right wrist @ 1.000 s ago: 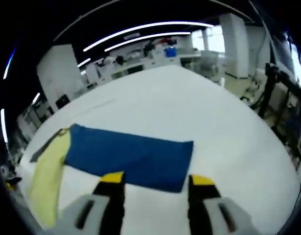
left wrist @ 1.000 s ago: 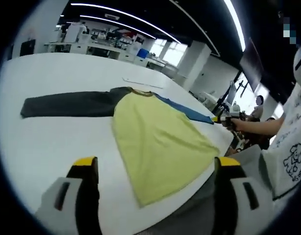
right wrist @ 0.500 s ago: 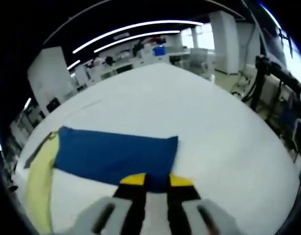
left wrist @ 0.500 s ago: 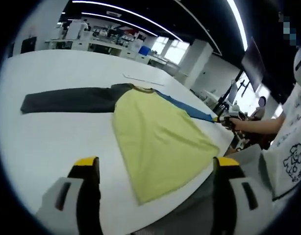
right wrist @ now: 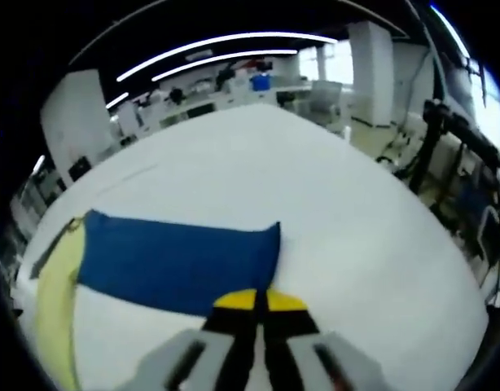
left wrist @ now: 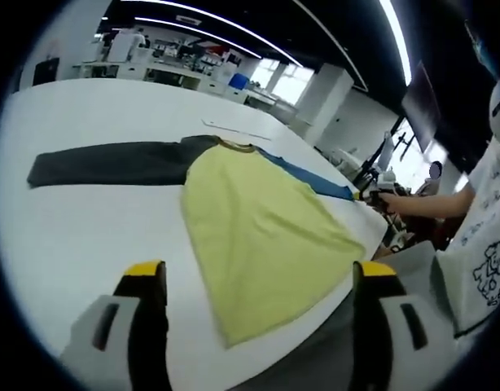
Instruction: Fold the garment on the visible template until the final outline fits inside the template.
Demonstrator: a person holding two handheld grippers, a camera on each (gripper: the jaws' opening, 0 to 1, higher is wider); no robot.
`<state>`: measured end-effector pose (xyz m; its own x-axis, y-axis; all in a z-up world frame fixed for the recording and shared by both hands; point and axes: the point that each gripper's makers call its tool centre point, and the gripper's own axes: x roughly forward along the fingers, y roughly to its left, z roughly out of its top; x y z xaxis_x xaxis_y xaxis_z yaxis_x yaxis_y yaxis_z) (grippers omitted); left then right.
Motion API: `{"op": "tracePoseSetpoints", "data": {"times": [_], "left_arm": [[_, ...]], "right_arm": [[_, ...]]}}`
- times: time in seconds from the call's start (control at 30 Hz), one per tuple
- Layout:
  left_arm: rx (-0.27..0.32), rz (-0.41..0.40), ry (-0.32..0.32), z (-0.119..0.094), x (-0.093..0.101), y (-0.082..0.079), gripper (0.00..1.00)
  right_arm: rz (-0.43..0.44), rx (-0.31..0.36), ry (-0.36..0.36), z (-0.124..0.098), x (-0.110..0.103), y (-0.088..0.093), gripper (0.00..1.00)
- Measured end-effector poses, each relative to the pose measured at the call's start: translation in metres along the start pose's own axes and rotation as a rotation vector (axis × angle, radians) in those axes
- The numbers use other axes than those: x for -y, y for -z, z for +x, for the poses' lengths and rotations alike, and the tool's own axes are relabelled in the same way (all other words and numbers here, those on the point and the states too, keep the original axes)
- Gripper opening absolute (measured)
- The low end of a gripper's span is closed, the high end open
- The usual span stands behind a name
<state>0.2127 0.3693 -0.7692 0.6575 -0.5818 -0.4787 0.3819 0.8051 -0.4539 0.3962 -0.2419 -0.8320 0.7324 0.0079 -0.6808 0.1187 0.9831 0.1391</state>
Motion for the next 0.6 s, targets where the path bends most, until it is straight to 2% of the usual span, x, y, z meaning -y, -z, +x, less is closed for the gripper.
{"op": "tracePoseSetpoints", "data": {"times": [0.23, 0.3, 0.37, 0.4, 0.53, 0.57, 0.6], "left_arm": [[-0.003, 0.024, 0.018, 0.000, 0.001, 0.001, 0.92], [-0.001, 0.031, 0.028, -0.001, 0.002, 0.000, 0.92], [-0.001, 0.033, 0.032, -0.003, 0.002, 0.000, 0.92], [-0.001, 0.032, 0.034, -0.004, 0.003, 0.000, 0.92], [-0.009, 0.052, 0.036, -0.010, 0.004, -0.001, 0.91], [-0.011, 0.059, 0.036, -0.012, 0.003, -0.002, 0.91], [-0.013, 0.063, 0.038, -0.013, 0.002, -0.003, 0.91]], "right_arm": [[-0.039, 0.057, -0.047, -0.011, -0.019, -0.026, 0.00], [-0.050, 0.074, -0.081, -0.022, -0.037, -0.037, 0.00], [-0.059, 0.082, -0.103, -0.020, -0.046, -0.040, 0.00], [-0.075, 0.086, -0.121, -0.027, -0.057, -0.045, 0.00], [-0.137, 0.090, -0.176, -0.031, -0.094, -0.054, 0.00], [-0.138, 0.090, -0.179, -0.032, -0.097, -0.054, 0.00], [-0.157, 0.097, -0.202, -0.035, -0.116, -0.057, 0.00]]}}
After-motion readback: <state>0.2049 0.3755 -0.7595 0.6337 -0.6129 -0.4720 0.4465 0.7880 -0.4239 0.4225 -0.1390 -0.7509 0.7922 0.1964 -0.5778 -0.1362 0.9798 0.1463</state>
